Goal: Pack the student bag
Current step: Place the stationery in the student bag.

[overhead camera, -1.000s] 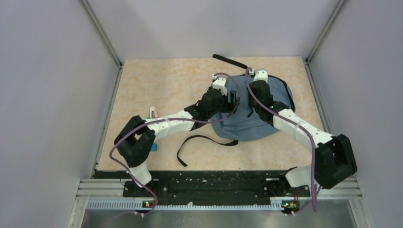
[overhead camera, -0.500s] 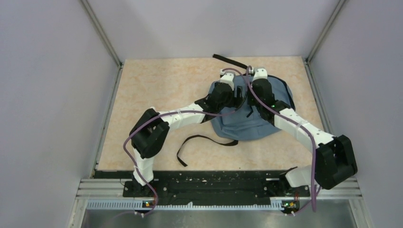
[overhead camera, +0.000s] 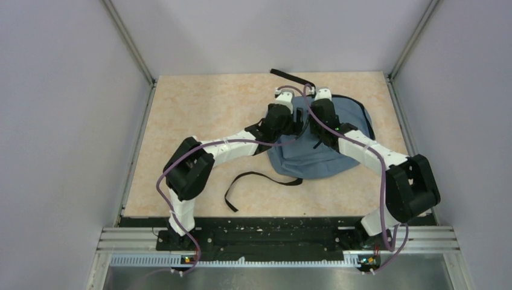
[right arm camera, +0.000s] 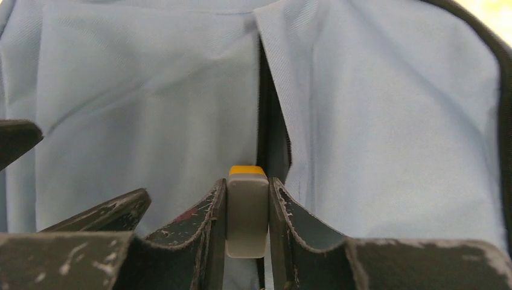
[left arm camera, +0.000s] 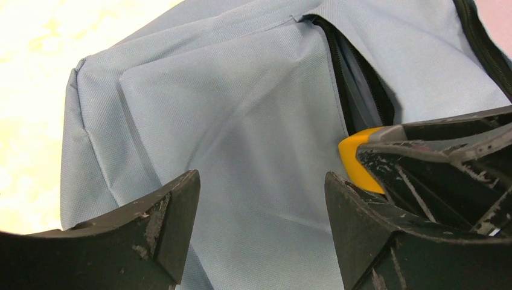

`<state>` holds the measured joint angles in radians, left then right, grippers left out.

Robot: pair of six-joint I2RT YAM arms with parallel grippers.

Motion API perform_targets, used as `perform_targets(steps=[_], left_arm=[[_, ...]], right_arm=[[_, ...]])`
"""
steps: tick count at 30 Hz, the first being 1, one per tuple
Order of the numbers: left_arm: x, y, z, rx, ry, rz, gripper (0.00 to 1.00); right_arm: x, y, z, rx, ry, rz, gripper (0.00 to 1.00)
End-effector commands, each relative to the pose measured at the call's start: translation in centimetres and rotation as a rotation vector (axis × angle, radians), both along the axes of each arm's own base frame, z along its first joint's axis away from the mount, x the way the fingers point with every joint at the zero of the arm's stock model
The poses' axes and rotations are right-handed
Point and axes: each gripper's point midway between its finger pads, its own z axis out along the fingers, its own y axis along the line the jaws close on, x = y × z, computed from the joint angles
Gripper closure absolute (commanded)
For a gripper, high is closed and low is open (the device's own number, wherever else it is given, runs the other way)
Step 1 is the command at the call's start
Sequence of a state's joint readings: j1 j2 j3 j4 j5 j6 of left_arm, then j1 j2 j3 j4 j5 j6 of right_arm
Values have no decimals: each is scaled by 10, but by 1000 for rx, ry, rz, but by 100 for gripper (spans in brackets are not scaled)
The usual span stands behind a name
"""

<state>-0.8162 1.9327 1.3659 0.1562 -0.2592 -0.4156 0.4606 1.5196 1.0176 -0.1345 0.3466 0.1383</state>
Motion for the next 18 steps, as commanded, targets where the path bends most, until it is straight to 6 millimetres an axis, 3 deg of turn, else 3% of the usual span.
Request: perform_targets(steps=[1, 6, 11, 18], left_arm=[[12, -10, 39, -53, -82, -7, 20], [25, -24, 33, -35, -94, -23, 20], [39, -46, 26, -38, -107, -52, 17], [61, -61, 12, -23, -142, -14, 8]], right_arm=[[8, -31, 41, -75, -99, -139, 100], [1, -44, 57, -57, -132, -181, 100], [3, -58, 43, -48, -87, -211, 100], [2, -64, 27, 14, -51, -216, 100]])
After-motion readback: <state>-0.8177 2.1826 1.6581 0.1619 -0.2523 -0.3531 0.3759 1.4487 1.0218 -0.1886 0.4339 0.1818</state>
